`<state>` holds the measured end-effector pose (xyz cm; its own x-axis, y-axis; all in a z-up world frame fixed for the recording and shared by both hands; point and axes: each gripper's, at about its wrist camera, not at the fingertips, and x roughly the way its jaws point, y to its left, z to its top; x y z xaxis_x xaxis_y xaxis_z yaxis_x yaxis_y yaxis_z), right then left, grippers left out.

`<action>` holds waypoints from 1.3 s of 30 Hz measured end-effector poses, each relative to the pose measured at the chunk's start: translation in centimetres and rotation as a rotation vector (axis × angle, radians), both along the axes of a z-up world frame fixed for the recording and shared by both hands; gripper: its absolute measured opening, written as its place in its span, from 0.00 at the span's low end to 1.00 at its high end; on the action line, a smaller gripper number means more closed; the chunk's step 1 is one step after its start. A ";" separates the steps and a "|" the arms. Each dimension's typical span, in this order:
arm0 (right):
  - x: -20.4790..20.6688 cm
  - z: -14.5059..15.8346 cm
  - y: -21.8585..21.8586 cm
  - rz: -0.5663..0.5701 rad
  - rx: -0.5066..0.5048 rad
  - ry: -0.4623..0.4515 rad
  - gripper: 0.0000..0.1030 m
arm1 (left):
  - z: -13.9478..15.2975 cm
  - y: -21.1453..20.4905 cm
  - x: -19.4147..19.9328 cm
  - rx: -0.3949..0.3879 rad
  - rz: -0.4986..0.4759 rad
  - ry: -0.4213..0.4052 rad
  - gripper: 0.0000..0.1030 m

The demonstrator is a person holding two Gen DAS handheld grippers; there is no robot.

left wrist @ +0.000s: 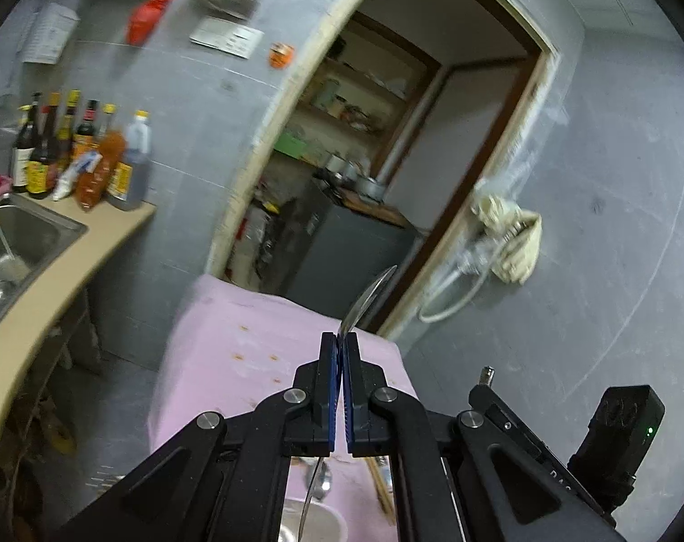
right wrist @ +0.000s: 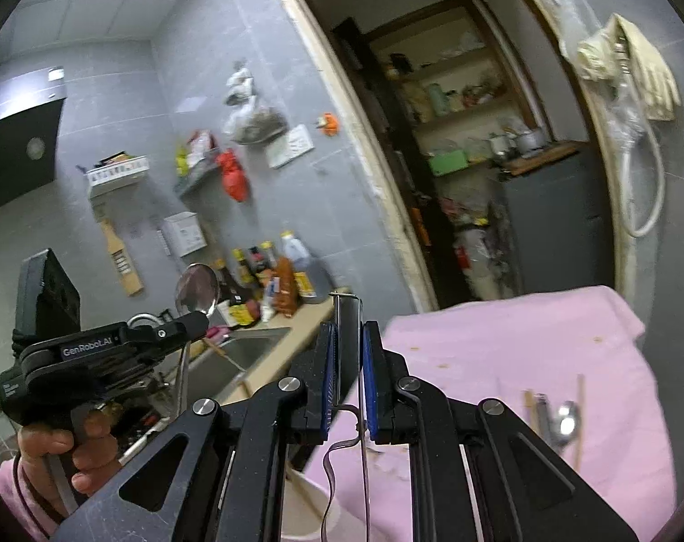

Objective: Organize utensils

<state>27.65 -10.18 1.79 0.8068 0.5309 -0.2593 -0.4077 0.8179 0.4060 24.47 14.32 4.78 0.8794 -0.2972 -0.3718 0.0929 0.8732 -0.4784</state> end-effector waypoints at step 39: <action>-0.1 -6.3 8.5 0.003 -0.153 0.019 0.10 | -10.1 7.2 -1.2 -0.134 0.062 -0.130 0.03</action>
